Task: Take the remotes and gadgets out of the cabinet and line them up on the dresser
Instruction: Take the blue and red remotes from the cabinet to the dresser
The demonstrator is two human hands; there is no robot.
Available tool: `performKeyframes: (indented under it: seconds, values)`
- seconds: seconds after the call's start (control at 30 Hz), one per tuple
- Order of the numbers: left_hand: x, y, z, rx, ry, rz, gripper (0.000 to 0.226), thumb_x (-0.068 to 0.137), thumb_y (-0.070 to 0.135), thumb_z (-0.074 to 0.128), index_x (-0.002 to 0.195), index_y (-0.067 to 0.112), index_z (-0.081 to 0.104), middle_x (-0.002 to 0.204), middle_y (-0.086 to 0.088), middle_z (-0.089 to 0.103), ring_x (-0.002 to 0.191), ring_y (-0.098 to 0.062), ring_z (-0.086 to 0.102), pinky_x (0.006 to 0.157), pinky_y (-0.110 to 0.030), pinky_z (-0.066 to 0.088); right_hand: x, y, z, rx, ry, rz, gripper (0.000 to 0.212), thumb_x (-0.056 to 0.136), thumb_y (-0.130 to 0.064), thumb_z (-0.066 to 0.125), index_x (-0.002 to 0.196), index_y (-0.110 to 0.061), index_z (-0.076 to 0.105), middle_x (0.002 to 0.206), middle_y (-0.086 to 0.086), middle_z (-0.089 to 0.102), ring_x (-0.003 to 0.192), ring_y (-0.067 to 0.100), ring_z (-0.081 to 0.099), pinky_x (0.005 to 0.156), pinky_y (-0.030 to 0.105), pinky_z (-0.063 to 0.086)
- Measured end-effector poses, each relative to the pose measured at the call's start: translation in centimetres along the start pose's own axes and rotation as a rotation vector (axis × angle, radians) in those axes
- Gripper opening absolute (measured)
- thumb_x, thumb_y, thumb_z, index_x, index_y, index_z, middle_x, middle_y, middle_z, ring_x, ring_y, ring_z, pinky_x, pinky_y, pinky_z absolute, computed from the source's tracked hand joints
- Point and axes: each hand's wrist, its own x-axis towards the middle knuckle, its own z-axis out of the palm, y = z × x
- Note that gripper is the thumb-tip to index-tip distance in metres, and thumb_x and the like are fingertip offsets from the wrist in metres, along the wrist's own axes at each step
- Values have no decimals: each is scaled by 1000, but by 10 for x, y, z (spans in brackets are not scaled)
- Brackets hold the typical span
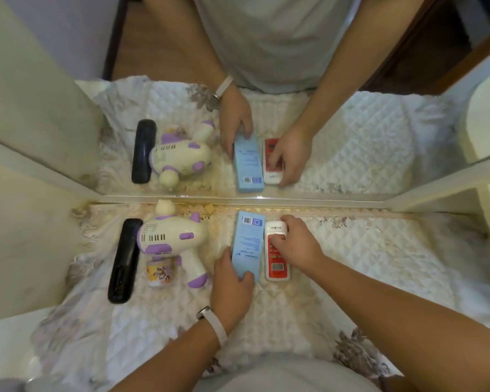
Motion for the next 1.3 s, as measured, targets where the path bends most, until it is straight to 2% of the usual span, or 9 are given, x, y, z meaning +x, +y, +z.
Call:
performKeyframes:
  seconds: [0.2, 0.4, 0.5, 0.57, 0.67, 0.77, 0.93, 1.23, 1.3]
  values:
    - [-29, 15, 6, 190, 44, 9, 58, 79, 12, 62, 135, 12, 45, 126, -6, 46, 118, -22, 45, 100, -33, 40, -14, 13, -21, -95, -13, -137, 47, 90, -38, 55, 133, -20, 50, 130, 6, 52, 111, 24, 58, 89, 41, 50]
    - [-65, 32, 16, 397, 122, 125, 64, 83, 29, 52, 143, 9, 43, 145, -9, 45, 133, -26, 43, 108, -36, 38, -43, 38, -48, -242, 10, -398, 45, 97, -46, 46, 134, -22, 49, 131, 1, 53, 118, 20, 50, 87, 37, 49]
    - [-84, 42, 15, 585, 217, 236, 63, 79, 36, 49, 137, 11, 53, 141, -12, 52, 126, -30, 52, 100, -40, 46, -57, 48, -60, -360, 27, -562, 53, 97, -49, 42, 143, -21, 43, 142, 1, 48, 127, 20, 44, 93, 37, 44]
    - [-99, 50, 14, 684, 276, 329, 58, 77, 36, 49, 128, 12, 58, 128, -14, 62, 109, -31, 63, 83, -42, 55, -67, 54, -66, -411, 36, -668, 52, 97, -46, 45, 141, -20, 46, 145, 4, 46, 130, 24, 42, 98, 39, 41]
    - [-122, 55, 13, 796, 362, 422, 50, 78, 35, 51, 123, 14, 58, 121, -12, 63, 104, -29, 60, 74, -42, 55, -82, 57, -72, -432, 48, -830, 49, 94, -45, 49, 133, -17, 56, 139, 8, 53, 126, 29, 48, 97, 41, 43]
    - [-145, 51, 15, 851, 403, 393, 50, 85, 38, 50, 127, 15, 59, 129, -14, 61, 116, -34, 58, 88, -48, 53, -97, 55, -71, -498, 33, -966, 51, 89, -49, 41, 121, -16, 64, 126, 9, 62, 114, 29, 58, 87, 41, 49]
    - [-195, 42, 8, 861, 529, 314, 49, 87, 40, 48, 126, 15, 62, 131, -14, 61, 117, -35, 59, 93, -50, 50, -129, 34, -64, -614, -9, -1185, 52, 86, -51, 41, 115, -16, 66, 114, 10, 67, 101, 31, 63, 79, 43, 54]
    - [-321, -16, -19, 835, 798, 125, 44, 89, 41, 49, 123, 17, 64, 126, -8, 62, 117, -28, 56, 102, -41, 37, -224, -2, -9, -605, -118, -1596, 47, 88, -45, 50, 120, -14, 63, 115, 9, 65, 105, 30, 60, 84, 41, 51]
    - [-356, -36, -22, 821, 844, 47, 44, 88, 40, 48, 123, 17, 63, 126, -7, 62, 117, -28, 58, 102, -43, 41, -256, -6, 9, -630, -142, -1687, 47, 88, -46, 49, 120, -14, 63, 117, 8, 64, 107, 30, 59, 87, 41, 49]
